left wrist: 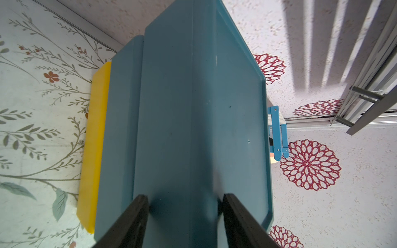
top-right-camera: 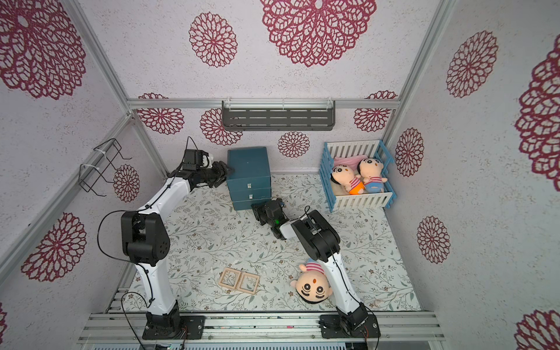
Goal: Place the brooch boxes into the drawer by color
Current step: Open the drawer in the storage box.
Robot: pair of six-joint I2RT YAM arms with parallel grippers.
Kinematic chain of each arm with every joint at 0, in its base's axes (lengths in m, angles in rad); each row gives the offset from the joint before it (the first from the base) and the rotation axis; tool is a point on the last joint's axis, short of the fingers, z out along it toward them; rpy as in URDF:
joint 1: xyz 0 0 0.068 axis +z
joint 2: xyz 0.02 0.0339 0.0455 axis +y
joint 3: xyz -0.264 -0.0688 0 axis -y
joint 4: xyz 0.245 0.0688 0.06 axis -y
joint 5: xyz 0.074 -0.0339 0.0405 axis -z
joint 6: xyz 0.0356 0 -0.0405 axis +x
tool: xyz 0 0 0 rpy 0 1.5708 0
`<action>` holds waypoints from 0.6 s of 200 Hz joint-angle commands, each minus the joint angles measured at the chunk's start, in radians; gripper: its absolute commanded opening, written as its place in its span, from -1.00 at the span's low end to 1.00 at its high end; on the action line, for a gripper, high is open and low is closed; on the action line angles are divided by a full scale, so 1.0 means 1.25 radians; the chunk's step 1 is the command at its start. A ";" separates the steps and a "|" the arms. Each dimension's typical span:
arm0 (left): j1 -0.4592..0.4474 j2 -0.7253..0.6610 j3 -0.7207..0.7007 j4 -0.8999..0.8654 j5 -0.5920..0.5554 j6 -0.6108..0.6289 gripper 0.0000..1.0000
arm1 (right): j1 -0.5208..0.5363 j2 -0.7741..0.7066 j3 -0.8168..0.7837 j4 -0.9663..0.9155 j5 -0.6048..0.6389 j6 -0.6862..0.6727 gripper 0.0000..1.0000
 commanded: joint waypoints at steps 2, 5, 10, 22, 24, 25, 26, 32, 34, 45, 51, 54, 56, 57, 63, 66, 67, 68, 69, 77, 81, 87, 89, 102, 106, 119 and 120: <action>-0.012 0.033 0.004 -0.032 0.004 0.004 0.22 | -0.004 0.004 0.024 0.004 0.001 -0.005 -0.99; -0.012 0.033 0.004 -0.032 0.005 0.004 0.22 | -0.004 0.003 0.023 0.004 0.004 -0.005 -1.00; -0.012 0.034 0.004 -0.032 0.004 0.004 0.22 | -0.004 0.000 0.021 0.003 0.005 -0.006 -1.00; -0.012 0.035 0.005 -0.032 0.004 0.003 0.22 | -0.004 -0.006 0.015 0.003 0.008 -0.007 -1.00; -0.012 0.035 0.004 -0.032 0.004 0.003 0.22 | -0.003 -0.007 0.015 0.003 0.008 -0.007 -1.00; -0.012 0.034 0.005 -0.032 0.004 0.003 0.22 | -0.003 -0.007 0.015 0.004 0.009 -0.007 -1.00; -0.012 0.034 0.004 -0.032 0.004 0.003 0.22 | -0.003 -0.007 0.015 0.004 0.009 -0.007 -1.00; -0.012 0.036 0.004 -0.032 0.004 0.002 0.22 | -0.003 -0.011 0.011 0.004 0.008 -0.008 -1.00; -0.012 0.036 0.006 -0.033 0.004 0.002 0.22 | -0.002 -0.011 0.011 0.005 0.007 -0.007 -1.00; -0.012 0.037 0.007 -0.031 0.004 0.001 0.22 | -0.001 -0.018 0.003 0.007 0.007 -0.006 -1.00; -0.012 0.038 0.007 -0.031 0.004 0.001 0.22 | 0.000 -0.023 -0.003 0.010 0.006 -0.006 -1.00; -0.012 0.036 0.008 -0.031 0.004 0.001 0.22 | 0.000 -0.026 -0.006 0.011 0.007 -0.006 -1.00; -0.012 0.037 0.008 -0.031 0.003 0.001 0.22 | 0.001 -0.028 -0.008 0.011 0.006 -0.006 -1.00; -0.012 0.037 0.007 -0.031 0.003 0.001 0.22 | 0.001 -0.030 -0.009 0.011 0.007 -0.006 -1.00; -0.011 0.038 0.008 -0.032 0.003 0.000 0.22 | 0.003 -0.036 -0.018 0.012 0.009 -0.006 -1.00; -0.012 0.038 0.008 -0.031 0.003 0.000 0.22 | 0.003 -0.040 -0.023 0.014 0.008 -0.006 -1.00; -0.012 0.038 0.008 -0.031 0.003 0.000 0.22 | 0.004 -0.041 -0.025 0.014 0.008 -0.006 -1.00; -0.012 0.038 0.008 -0.031 0.003 -0.001 0.22 | 0.004 -0.042 -0.026 0.015 0.008 -0.006 -1.00; -0.012 0.038 0.008 -0.031 0.003 0.000 0.22 | 0.004 -0.044 -0.028 0.015 0.008 -0.006 -1.00; -0.012 0.038 0.008 -0.031 0.003 0.000 0.22 | 0.005 -0.054 -0.043 0.022 0.007 -0.005 -1.00; -0.012 0.038 0.008 -0.031 0.003 0.000 0.22 | 0.006 -0.059 -0.050 0.024 0.006 -0.005 -1.00; -0.012 0.039 0.009 -0.032 0.003 0.000 0.22 | 0.007 -0.067 -0.064 0.029 0.007 -0.004 -1.00; -0.012 0.039 0.009 -0.031 0.003 0.000 0.22 | 0.007 -0.070 -0.067 0.030 0.007 -0.003 -1.00; -0.012 0.041 0.008 -0.031 0.002 0.000 0.22 | 0.009 -0.088 -0.096 0.037 0.008 -0.002 -1.00; -0.012 0.041 0.009 -0.031 0.003 0.000 0.22 | 0.009 -0.092 -0.102 0.038 0.008 -0.002 -1.00; -0.012 0.040 0.009 -0.031 0.004 0.000 0.22 | 0.013 -0.108 -0.126 0.044 0.005 -0.003 -1.00; -0.012 0.041 0.008 -0.031 0.003 0.000 0.22 | 0.013 -0.110 -0.129 0.045 0.005 -0.003 -1.00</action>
